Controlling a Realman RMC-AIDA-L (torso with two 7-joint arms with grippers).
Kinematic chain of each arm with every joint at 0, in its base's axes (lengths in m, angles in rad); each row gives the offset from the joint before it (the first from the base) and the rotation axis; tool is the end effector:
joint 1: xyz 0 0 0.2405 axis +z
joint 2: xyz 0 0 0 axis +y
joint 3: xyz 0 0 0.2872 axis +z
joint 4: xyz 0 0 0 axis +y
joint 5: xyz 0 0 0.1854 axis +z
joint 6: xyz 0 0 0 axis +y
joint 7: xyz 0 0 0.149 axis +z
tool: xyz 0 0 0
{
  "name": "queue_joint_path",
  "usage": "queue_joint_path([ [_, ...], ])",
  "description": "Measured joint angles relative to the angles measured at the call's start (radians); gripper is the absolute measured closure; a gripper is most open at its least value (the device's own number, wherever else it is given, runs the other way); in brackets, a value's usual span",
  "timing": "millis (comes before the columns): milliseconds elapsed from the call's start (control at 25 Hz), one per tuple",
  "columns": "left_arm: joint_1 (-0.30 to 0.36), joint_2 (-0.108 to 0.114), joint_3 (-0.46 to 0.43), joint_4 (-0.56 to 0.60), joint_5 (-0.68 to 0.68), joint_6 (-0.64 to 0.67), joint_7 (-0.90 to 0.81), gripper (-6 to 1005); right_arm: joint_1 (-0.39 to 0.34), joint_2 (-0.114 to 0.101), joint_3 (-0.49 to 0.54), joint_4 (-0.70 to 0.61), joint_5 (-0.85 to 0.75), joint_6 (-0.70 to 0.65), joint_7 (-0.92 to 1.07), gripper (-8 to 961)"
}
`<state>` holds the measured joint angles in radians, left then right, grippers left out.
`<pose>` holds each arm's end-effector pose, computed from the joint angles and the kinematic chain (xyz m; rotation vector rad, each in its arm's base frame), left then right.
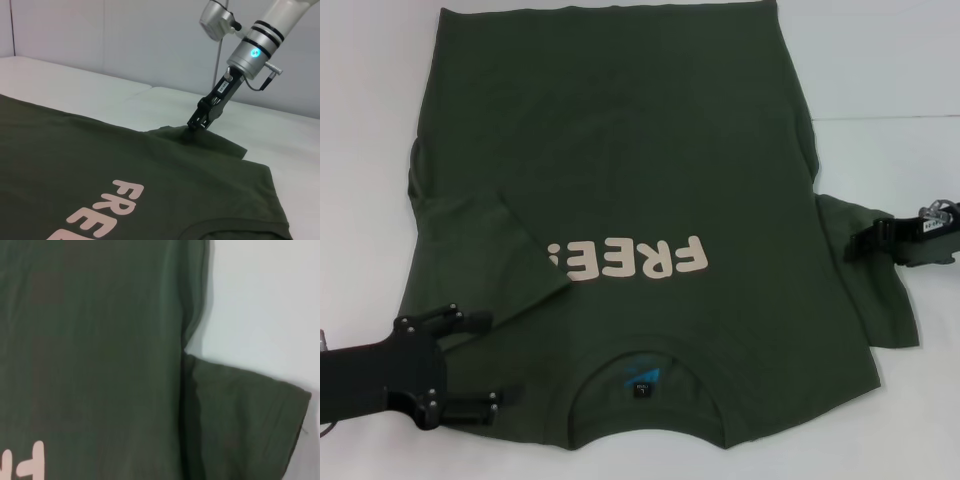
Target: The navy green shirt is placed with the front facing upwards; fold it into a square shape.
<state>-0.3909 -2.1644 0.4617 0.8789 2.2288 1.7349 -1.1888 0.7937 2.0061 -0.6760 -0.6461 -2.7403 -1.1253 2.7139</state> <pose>-0.3050 0.2704 -0.0098 -2.7150 -0.4625 -0.5580 0.3067 0.4162 0.0105 -1.8859 1.7475 0.0087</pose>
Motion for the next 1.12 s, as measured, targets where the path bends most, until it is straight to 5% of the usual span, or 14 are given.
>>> queue_joint_path([
  [120,-0.002,0.0,0.0,0.0,0.0,0.0,-0.007,45,0.003,-0.001,-0.022,0.0,-0.002,-0.005,0.002,238],
  [200,-0.003,0.0,0.0,0.0,0.0,0.0,-0.01,45,0.003,-0.001,-0.032,0.0,-0.003,-0.005,0.005,470],
  [640,-0.003,0.0,0.0,0.0,-0.001,-0.001,-0.011,46,0.005,-0.009,-0.033,-0.001,-0.004,-0.011,0.002,903],
  [1120,-0.005,0.0,-0.002,0.0,-0.002,-0.002,-0.011,47,0.004,-0.03,-0.036,-0.012,-0.004,-0.056,-0.001,916],
])
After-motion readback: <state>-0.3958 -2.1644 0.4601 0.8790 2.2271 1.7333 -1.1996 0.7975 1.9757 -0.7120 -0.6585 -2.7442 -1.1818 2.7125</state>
